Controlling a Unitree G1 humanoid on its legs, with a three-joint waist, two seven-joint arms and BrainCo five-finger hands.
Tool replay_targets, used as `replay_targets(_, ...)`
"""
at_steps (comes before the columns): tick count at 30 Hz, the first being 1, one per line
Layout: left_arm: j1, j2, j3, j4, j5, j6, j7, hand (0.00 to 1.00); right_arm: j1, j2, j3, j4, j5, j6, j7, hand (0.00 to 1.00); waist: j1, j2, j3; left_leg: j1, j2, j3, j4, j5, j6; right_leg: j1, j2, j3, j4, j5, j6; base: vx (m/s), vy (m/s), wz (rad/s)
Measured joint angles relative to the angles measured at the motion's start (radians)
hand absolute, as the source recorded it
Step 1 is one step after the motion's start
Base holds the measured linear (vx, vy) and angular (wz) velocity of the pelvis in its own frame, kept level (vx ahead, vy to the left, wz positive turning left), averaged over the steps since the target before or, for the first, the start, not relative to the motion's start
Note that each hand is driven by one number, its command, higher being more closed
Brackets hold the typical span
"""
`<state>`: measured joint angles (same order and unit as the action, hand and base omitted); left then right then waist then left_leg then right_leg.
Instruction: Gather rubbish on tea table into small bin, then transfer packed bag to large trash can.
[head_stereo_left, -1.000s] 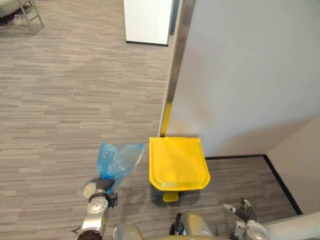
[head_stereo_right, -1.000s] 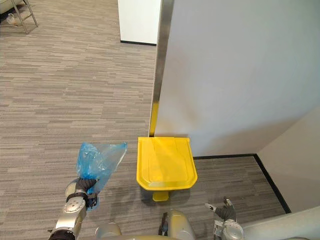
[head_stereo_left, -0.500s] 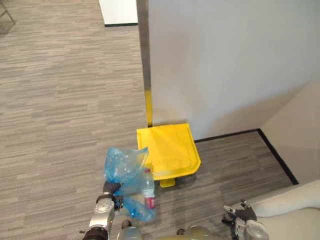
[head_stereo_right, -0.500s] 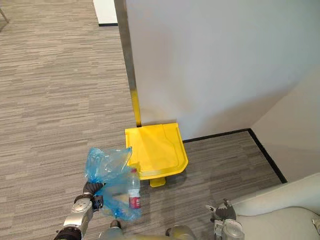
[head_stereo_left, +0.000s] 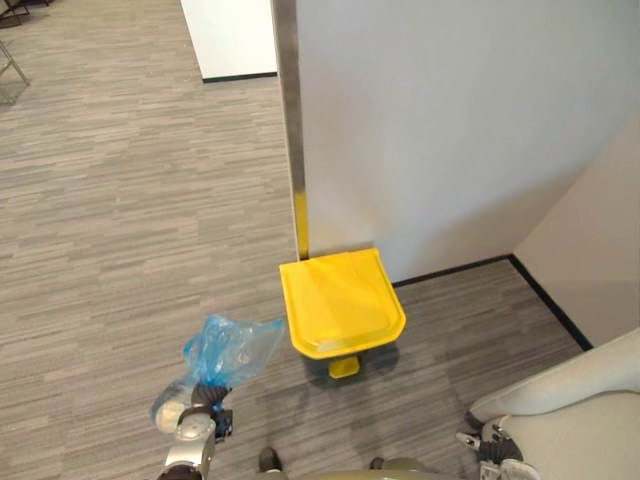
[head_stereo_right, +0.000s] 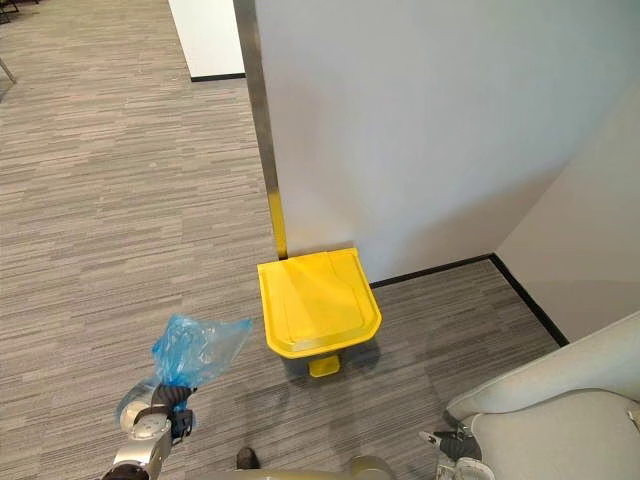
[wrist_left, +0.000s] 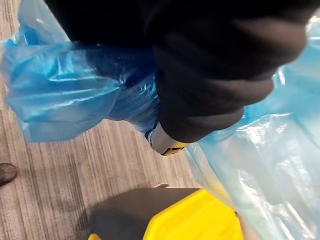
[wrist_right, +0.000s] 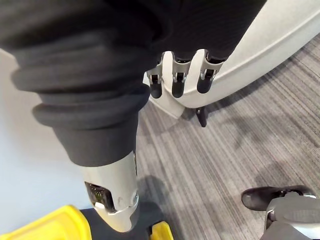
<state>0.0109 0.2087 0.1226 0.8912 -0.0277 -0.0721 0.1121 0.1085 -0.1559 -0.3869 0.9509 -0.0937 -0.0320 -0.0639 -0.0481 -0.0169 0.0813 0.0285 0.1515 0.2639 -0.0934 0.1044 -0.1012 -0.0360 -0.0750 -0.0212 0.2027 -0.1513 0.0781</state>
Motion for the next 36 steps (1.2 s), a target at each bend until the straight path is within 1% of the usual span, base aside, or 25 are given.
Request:
replay_targets(4, 0.027, 0.0, 0.007, 0.0, 0.0, 0.0, 0.0, 1.0, 0.008, 0.005, 0.0, 0.0, 0.0, 0.0, 0.0, 0.0, 0.01, -0.013, 0.007, -0.007, -0.017, -0.009, 0.015, -0.011, 0.013, 0.015, -0.013, 0.005, -0.016, -0.003, 0.013, 0.01, 0.043, 0.12)
replay_targets(7, 0.044, -0.004, 0.006, -0.004, 0.0, 0.0, -0.002, 1.0, -0.007, 0.034, 0.002, -0.037, 0.003, -0.002, -0.002, 0.0, 0.013, -0.045, 0.03, -0.079, -0.026, -0.011, 0.184, -0.103, 0.039, 0.009, -0.041, 0.023, 0.015, -0.037, 0.043, 0.05, 0.057, 0.07)
replay_targets(8, 0.058, -0.01, 0.002, -0.03, -0.001, 0.001, -0.004, 1.0, -0.009, 0.045, 0.003, -0.055, 0.004, -0.002, -0.002, 0.0, 0.016, -0.056, 0.042, -0.143, -0.016, -0.008, 0.367, -0.191, 0.061, 0.003, -0.058, 0.011, 0.057, -0.056, 0.062, 0.08, 0.116, 0.16)
replay_targets(9, 0.064, -0.02, -0.005, -0.065, -0.001, 0.001, -0.004, 1.0, 0.012, 0.047, 0.003, -0.088, 0.006, -0.003, -0.002, 0.0, 0.015, -0.035, 0.05, -0.198, 0.017, 0.0, 0.531, -0.296, 0.063, 0.003, -0.062, -0.025, 0.131, -0.068, 0.08, 0.1, 0.133, 0.23)
replay_targets(10, 0.061, -0.028, -0.004, -0.082, -0.001, 0.0, -0.004, 1.0, 0.025, 0.046, 0.003, -0.103, 0.006, -0.003, -0.003, 0.0, 0.016, -0.022, 0.061, -0.21, 0.043, -0.014, 0.587, -0.357, 0.067, -0.009, -0.06, -0.049, 0.214, -0.082, 0.101, 0.03, 0.149, 0.06)
replay_targets(11, 0.053, -0.033, -0.002, -0.104, -0.002, -0.001, -0.002, 1.0, 0.022, 0.054, 0.008, -0.112, 0.007, -0.003, -0.001, 0.0, 0.037, -0.006, 0.095, -0.196, 0.058, -0.019, 0.642, -0.412, 0.068, -0.149, -0.072, -0.055, 0.502, -0.073, 0.12, 0.04, 0.11, 0.03)
replay_targets(12, 0.041, -0.028, -0.013, -0.106, -0.002, -0.001, -0.002, 1.0, 0.029, 0.073, 0.007, -0.113, 0.008, -0.003, 0.001, 0.0, 0.038, -0.006, 0.101, -0.176, 0.07, -0.037, 0.658, -0.435, 0.073, -0.215, -0.055, -0.072, 0.561, -0.105, 0.086, 0.06, 0.089, 0.03)
replay_targets(13, 0.028, -0.026, -0.014, -0.107, -0.003, -0.001, -0.002, 1.0, 0.031, 0.084, 0.009, -0.113, 0.008, -0.002, 0.001, 0.0, 0.039, -0.015, 0.112, -0.157, 0.073, -0.043, 0.658, -0.442, 0.079, -0.238, -0.048, -0.088, 0.54, -0.115, 0.074, 0.18, 0.051, 0.28)
replay_targets(14, 0.009, -0.009, -0.017, -0.106, -0.003, -0.001, -0.001, 1.0, 0.032, 0.099, 0.012, -0.113, 0.008, -0.002, 0.001, 0.0, 0.044, -0.031, 0.133, -0.124, 0.073, -0.046, 0.664, -0.455, 0.091, -0.278, -0.04, -0.121, 0.464, -0.1, 0.064, 0.17, 0.026, 0.19)
replay_targets(15, 0.003, -0.003, -0.021, -0.106, -0.004, -0.001, -0.001, 1.0, 0.032, 0.101, 0.012, -0.113, 0.008, -0.002, 0.001, 0.0, 0.045, -0.037, 0.139, -0.115, 0.072, -0.047, 0.671, -0.465, 0.093, -0.292, -0.036, -0.136, 0.419, -0.081, 0.064, 0.2, 0.018, 0.21)
replay_targets(16, -0.022, 0.006, -0.032, -0.106, -0.004, -0.001, -0.001, 1.0, 0.033, 0.099, 0.011, -0.115, 0.008, -0.002, 0.0, 0.0, 0.046, -0.048, 0.153, -0.1, 0.068, -0.05, 0.707, -0.501, 0.094, -0.334, -0.032, -0.177, 0.288, -0.018, 0.056, 0.16, 0.005, 0.21)
replay_targets(17, -0.043, 0.008, -0.033, -0.106, -0.004, -0.002, -0.001, 1.0, 0.038, 0.095, 0.01, -0.118, 0.008, -0.001, -0.003, 0.0, 0.046, -0.056, 0.162, -0.105, 0.056, -0.056, 0.736, -0.527, 0.095, -0.357, -0.032, -0.199, 0.221, 0.017, 0.06, 0.22, -0.032, 0.6)
replay_targets(18, -0.07, 0.007, -0.034, -0.106, -0.008, -0.004, -0.001, 1.0, 0.054, 0.081, 0.009, -0.129, 0.008, 0.003, -0.004, 0.0, 0.036, -0.06, 0.171, -0.104, 0.037, -0.09, 0.796, -0.578, 0.093, -0.353, -0.048, -0.215, 0.206, 0.06, 0.044, 0.29, -0.092, 0.81)
replay_targets(19, -0.082, 0.001, -0.034, -0.106, -0.01, -0.007, -0.001, 1.0, 0.069, 0.068, 0.002, -0.144, 0.009, 0.007, -0.005, 0.0, 0.033, -0.057, 0.171, -0.094, 0.017, -0.117, 0.826, -0.618, 0.086, -0.33, -0.052, -0.189, 0.219, 0.059, 0.022, 0.32, -0.113, 0.76)
replay_targets(20, -0.095, -0.014, -0.034, -0.106, -0.011, -0.008, 0.0, 1.0, 0.069, 0.048, -0.008, -0.157, 0.009, 0.009, -0.005, 0.0, 0.035, -0.032, 0.18, -0.082, 0.021, -0.139, 0.833, -0.64, 0.069, -0.34, -0.051, -0.186, 0.279, 0.031, 0.011, 0.35, -0.103, 0.53)
replay_targets(21, -0.106, -0.018, -0.043, -0.109, -0.011, -0.011, -0.004, 1.0, 0.074, 0.04, -0.03, -0.179, 0.01, 0.009, -0.005, 0.0, 0.035, -0.014, 0.185, -0.073, 0.021, -0.162, 0.821, -0.648, 0.059, -0.344, -0.052, -0.18, 0.321, -0.008, 0.02, 0.34, -0.112, 0.51)
replay_targets(23, -0.117, -0.019, -0.045, -0.115, -0.011, -0.014, -0.01, 1.0, 0.074, 0.041, -0.087, -0.192, 0.012, 0.009, 0.002, 0.0, 0.034, 0.005, 0.194, -0.044, 0.026, -0.195, 0.791, -0.661, 0.036, -0.352, -0.059, -0.191, 0.404, -0.061, -0.008, 0.39, -0.176, 0.54)
replay_targets(24, -0.113, -0.026, -0.04, -0.117, -0.012, -0.014, -0.014, 1.0, 0.072, 0.04, -0.102, -0.194, 0.012, 0.011, 0.003, 0.0, 0.039, 0.02, 0.187, -0.024, 0.049, -0.199, 0.774, -0.668, 0.02, -0.348, -0.05, -0.208, 0.433, -0.099, -0.011, 0.3, -0.15, 0.17)
replay_targets(26, -0.104, -0.028, -0.038, -0.134, -0.012, -0.013, -0.025, 1.0, 0.051, 0.048, -0.108, -0.202, 0.014, 0.013, 0.007, 0.0, 0.04, 0.024, 0.18, 0.024, 0.082, -0.185, 0.714, -0.641, -0.011, -0.328, -0.02, -0.226, 0.429, -0.128, -0.014, 0.33, -0.169, -0.17)
replay_targets(27, -0.103, -0.04, -0.031, -0.156, -0.014, -0.013, -0.027, 1.0, 0.037, 0.057, -0.108, -0.229, 0.015, 0.011, 0.013, 0.0, 0.036, 0.023, 0.18, 0.034, 0.098, -0.179, 0.689, -0.612, -0.014, -0.316, 0.002, -0.231, 0.402, -0.125, -0.019, 0.3, -0.168, -0.27)
replay_targets(29, -0.101, -0.066, -0.031, -0.176, -0.019, -0.013, -0.027, 1.0, 0.025, 0.064, -0.109, -0.254, 0.025, 0.007, 0.022, 0.0, 0.032, 0.022, 0.178, 0.028, 0.114, -0.171, 0.686, -0.592, -0.018, -0.312, 0.02, -0.235, 0.374, -0.116, -0.032, 0.16, -0.153, -0.14)
replay_targets(32, -0.09, -0.076, -0.029, -0.189, -0.019, -0.013, -0.028, 1.0, 0.018, 0.083, -0.097, -0.251, 0.045, 0.009, 0.023, 0.0, 0.006, 0.013, 0.157, 0.019, 0.112, -0.178, 0.639, -0.591, -0.021, -0.321, 0.016, -0.251, 0.352, -0.102, -0.043, 0.01, -0.083, 0.11)
replay_targets(33, -0.084, -0.074, -0.029, -0.191, -0.019, -0.013, -0.028, 1.0, 0.018, 0.084, -0.076, -0.251, 0.045, 0.009, 0.023, 0.0, 0.007, 0.009, 0.153, 0.018, 0.108, -0.178, 0.627, -0.589, -0.024, -0.325, 0.013, -0.249, 0.348, -0.098, -0.04, -0.07, -0.05, 0.05)
replay_targets(35, -0.037, -0.06, -0.031, -0.22, -0.019, -0.013, -0.028, 1.0, 0.029, 0.085, 0.046, -0.274, 0.044, 0.009, 0.024, 0.0, 0.01, -0.005, 0.13, -0.007, 0.09, -0.186, 0.613, -0.59, -0.024, -0.353, 0.008, -0.232, 0.334, -0.086, -0.03, -0.12, -0.067, -0.04)
replay_targets(36, -0.018, -0.054, -0.035, -0.236, -0.019, -0.013, -0.03, 1.0, 0.028, 0.086, 0.13, -0.313, 0.044, 0.009, 0.025, 0.0, 0.013, -0.003, 0.122, -0.029, 0.085, -0.187, 0.612, -0.59, -0.024, -0.376, 0.01, -0.222, 0.332, -0.084, -0.031, -0.12, -0.079, -0.07)
